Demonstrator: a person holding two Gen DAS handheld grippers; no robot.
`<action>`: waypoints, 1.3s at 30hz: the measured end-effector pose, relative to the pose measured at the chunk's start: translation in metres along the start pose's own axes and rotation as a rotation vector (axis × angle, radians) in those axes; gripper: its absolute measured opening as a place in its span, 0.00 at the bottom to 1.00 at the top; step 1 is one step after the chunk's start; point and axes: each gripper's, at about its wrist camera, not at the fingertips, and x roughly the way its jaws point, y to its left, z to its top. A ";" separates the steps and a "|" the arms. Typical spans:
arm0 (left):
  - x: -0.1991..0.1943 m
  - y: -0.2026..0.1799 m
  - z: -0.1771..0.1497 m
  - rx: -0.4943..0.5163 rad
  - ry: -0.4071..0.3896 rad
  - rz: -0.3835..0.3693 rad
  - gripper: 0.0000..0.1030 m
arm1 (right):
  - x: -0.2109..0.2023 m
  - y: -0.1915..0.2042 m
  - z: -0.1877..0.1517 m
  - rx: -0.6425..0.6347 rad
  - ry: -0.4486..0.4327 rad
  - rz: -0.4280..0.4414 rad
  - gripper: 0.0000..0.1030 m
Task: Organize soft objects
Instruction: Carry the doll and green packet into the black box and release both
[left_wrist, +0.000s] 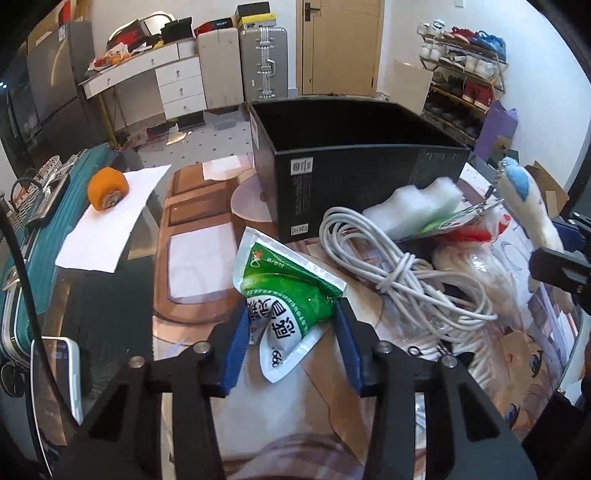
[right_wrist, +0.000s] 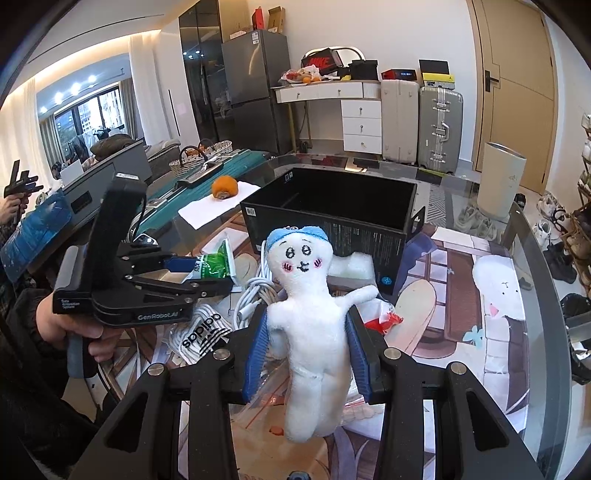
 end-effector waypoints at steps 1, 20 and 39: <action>-0.006 -0.001 0.001 -0.003 -0.016 -0.002 0.42 | -0.001 0.000 0.000 0.000 -0.005 -0.002 0.39; -0.047 -0.012 0.046 -0.055 -0.186 -0.024 0.42 | 0.001 -0.012 0.052 -0.004 -0.064 -0.038 0.39; -0.018 -0.008 0.094 -0.067 -0.232 -0.052 0.43 | 0.046 -0.042 0.101 -0.048 -0.064 -0.037 0.39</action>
